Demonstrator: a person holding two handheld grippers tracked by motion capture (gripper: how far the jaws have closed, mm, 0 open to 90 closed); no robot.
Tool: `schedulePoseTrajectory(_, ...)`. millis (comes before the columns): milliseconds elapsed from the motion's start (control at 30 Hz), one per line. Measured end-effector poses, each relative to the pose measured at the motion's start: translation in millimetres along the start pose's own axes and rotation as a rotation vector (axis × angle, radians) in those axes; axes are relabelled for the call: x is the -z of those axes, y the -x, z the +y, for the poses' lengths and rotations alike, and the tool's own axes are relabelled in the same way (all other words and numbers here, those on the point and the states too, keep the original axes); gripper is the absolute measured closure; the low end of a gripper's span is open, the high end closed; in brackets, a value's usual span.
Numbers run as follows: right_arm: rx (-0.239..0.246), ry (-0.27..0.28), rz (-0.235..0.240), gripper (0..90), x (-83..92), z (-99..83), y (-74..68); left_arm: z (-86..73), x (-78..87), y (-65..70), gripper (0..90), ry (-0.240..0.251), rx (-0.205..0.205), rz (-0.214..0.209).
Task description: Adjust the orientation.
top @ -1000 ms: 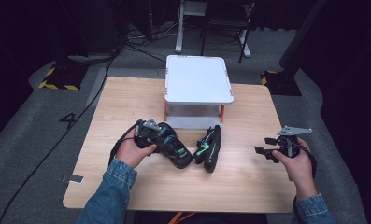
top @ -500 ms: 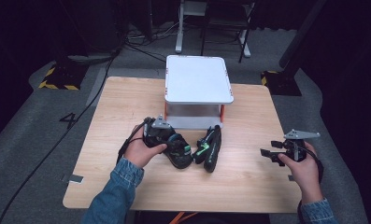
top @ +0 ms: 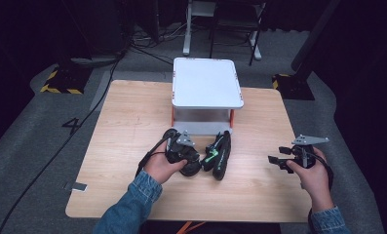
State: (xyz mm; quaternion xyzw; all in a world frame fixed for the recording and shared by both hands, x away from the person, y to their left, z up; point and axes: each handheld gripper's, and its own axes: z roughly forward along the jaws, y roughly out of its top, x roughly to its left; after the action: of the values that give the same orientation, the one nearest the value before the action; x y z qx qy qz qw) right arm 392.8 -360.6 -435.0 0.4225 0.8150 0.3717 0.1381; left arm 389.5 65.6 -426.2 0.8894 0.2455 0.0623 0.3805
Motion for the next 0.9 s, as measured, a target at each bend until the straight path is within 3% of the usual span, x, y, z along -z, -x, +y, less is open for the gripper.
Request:
schedulePoseTrajectory(167, 0.015, 0.001, 0.013, 30.9, -5.2, 5.5, -1.6, -5.6, 14.7, 4.0, 85.2, -0.028, -0.026, 0.01)
schedulePoseTrajectory(267, 0.022, 0.004, 0.026, 30.9, -9.5, 11.6, -3.3, -17.0, 30.1, 6.2, 85.2, -0.048, -0.014, -0.029)
schedulePoseTrajectory(400, 0.05, 0.006, 0.053, 30.9, -18.4, 22.1, -7.7, -28.6, 42.1, 11.5, 85.1, -0.093, -0.044, -0.038)
schedulePoseTrajectory(533, 0.074, 0.01, 0.07, 30.9, -24.0, 29.4, -11.6, -35.2, 51.0, 19.1, 85.0, -0.124, -0.053, -0.074)
schedulePoseTrajectory(767, 0.095, 0.009, 0.087, 30.9, -28.3, 34.7, -16.9, -35.7, 49.2, 28.1, 83.6, -0.127, -0.075, -0.091)
schedulePoseTrajectory(900, 0.099, 0.009, 0.088, 30.9, -28.1, 35.7, -19.9, -38.5, 51.6, 23.3, 75.2, -0.092, -0.038, -0.119)
